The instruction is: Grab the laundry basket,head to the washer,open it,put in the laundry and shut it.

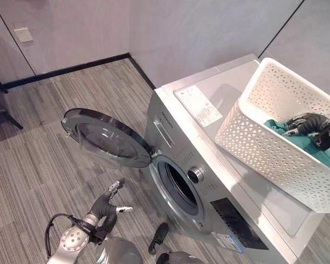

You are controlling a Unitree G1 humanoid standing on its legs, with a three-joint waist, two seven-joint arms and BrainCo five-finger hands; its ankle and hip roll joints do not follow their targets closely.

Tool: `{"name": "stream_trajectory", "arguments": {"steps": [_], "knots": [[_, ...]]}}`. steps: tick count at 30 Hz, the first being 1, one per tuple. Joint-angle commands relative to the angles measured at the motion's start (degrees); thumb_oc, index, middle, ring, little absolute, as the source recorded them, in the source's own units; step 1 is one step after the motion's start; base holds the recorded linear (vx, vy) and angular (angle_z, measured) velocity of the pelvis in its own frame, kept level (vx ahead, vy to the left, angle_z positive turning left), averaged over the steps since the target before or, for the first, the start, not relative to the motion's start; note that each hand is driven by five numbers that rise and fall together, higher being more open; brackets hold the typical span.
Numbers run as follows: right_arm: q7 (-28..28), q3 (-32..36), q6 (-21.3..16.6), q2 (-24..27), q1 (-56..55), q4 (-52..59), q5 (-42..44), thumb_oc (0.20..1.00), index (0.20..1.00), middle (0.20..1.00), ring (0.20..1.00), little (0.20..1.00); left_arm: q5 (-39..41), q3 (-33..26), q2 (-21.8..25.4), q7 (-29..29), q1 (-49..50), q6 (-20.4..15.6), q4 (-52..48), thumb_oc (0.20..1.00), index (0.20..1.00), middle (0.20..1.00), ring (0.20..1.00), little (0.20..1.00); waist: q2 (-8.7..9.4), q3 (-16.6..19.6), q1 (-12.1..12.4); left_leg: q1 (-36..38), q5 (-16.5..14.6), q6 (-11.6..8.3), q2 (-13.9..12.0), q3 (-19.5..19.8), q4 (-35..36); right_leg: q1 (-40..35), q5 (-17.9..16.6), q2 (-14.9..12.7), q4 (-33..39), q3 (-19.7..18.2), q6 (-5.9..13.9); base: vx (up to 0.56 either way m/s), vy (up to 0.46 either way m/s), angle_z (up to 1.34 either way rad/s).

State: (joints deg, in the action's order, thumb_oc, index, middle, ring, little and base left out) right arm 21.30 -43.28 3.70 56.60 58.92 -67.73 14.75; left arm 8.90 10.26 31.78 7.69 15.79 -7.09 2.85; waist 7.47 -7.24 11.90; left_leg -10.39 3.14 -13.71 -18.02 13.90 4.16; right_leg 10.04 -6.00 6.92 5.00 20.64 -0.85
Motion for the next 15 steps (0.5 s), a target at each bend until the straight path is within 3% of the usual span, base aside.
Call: {"name": "stream_trajectory", "arguments": {"steps": [1,2,3,10,12,15], "knots": [[1.7,-2.3,-0.2,-1.7,1.1,2.5,-2.4,1.000,1.000,1.000,1.000,1.000,0.7,3.3,3.6,0.4,-3.1,-1.8,-4.4,1.000,1.000,1.000,1.000,1.000,1.99,-2.0,0.4,4.2,10.2,1.30,-2.8,0.6,-0.9,-2.7,8.4,-4.7,0.0,-6.1,4.84,-0.03,-0.007,0.04],[2.1,-2.7,-0.1,-2.0,0.1,4.9,-2.6,0.357,0.357,0.357,0.357,0.357,0.7,3.4,3.4,0.3,-3.1,-1.9,-4.4,1.000,1.000,1.000,1.000,1.000,1.94,-2.1,0.2,3.9,10.2,1.36,-2.7,0.6,-1.0,-2.5,8.3,-4.7,0.0,-6.2,4.87,-0.04,-0.008,0.02],[2.2,-3.4,-0.4,-2.4,-1.6,9.9,-2.7,0.200,0.200,0.200,0.200,0.200,0.3,3.3,3.0,0.2,-3.2,-1.9,-4.2,1.000,1.000,1.000,1.000,1.000,1.93,-2.6,-0.2,3.7,10.0,1.48,-2.6,0.6,-1.2,-2.1,8.3,-4.7,0.0,-6.6,4.89,-0.04,-0.006,-0.02],[-1.2,-0.9,-2.9,-2.6,-4.5,15.1,-1.2,0.200,0.200,0.200,0.200,0.200,0.0,3.0,1.8,-1.0,-3.4,-2.3,-3.5,1.000,1.000,1.000,1.000,1.000,2.24,-2.1,-1.6,4.4,8.8,1.80,-2.5,-0.4,-0.6,-1.9,7.9,-4.7,0.0,-7.7,5.17,-0.01,0.010,-0.04],[-6.4,3.3,-6.0,0.1,-3.9,16.8,0.8,0.200,0.200,0.200,0.200,0.200,-0.3,2.1,1.5,-2.3,-3.3,-2.9,-3.1,1.000,1.000,1.000,1.000,1.000,2.44,-1.3,-2.7,5.7,7.6,1.88,-2.7,-1.4,0.0,-2.4,7.9,-4.7,0.0,-8.2,5.37,0.01,0.045,-0.03],[-8.8,6.5,-7.2,2.2,-4.3,18.5,1.7,0.200,0.200,0.200,0.200,0.200,-0.6,1.6,1.6,-2.8,-3.4,-3.1,-2.6,1.000,1.000,1.000,1.000,1.000,2.69,-0.8,-3.2,6.2,7.1,1.95,-2.7,-1.8,0.1,-2.6,7.9,-4.7,0.0,-8.4,5.51,0.01,0.021,-0.05]]}}
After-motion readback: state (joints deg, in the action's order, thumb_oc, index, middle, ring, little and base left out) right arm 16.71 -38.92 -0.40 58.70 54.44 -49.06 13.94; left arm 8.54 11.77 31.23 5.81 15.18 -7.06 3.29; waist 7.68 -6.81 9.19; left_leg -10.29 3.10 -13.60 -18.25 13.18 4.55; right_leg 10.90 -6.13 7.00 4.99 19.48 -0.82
